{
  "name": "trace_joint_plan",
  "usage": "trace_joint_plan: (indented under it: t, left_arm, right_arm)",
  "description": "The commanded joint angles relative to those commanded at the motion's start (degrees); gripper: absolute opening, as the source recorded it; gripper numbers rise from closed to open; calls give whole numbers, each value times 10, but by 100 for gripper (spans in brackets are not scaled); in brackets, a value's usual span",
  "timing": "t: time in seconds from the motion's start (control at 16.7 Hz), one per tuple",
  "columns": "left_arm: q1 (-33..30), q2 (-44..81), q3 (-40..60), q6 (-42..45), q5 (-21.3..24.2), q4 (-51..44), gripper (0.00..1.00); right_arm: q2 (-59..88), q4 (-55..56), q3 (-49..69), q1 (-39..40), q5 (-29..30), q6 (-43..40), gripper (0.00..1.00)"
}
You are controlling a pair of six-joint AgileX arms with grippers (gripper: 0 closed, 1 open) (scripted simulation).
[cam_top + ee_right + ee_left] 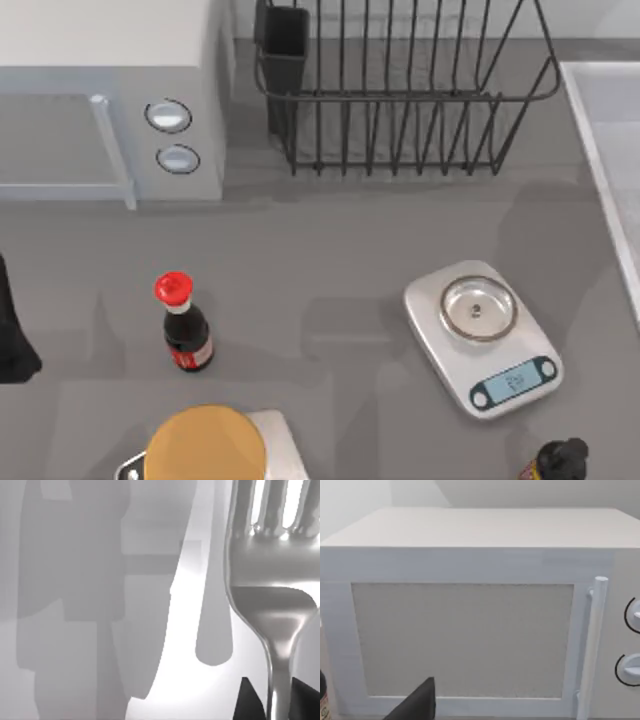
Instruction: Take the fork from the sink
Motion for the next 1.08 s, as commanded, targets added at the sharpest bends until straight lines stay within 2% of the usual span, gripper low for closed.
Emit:
trace_joint_plan:
  t: [0.18,0.6,0.78,1.08]
  left_arm:
    - [0,0,0,0,0,0,100]
    - [0,0,0,0,0,0,100]
    - [0,0,0,0,0,0,100]
    - [0,0,0,0,0,0,100]
  right_arm:
    - [-23,-44,31,0,0,0,0]
    - [-35,-52,24,22,0,22,0]
    - [-75,-71,-2,95,1,94,0]
    - [-170,-114,-66,284,4,275,0]
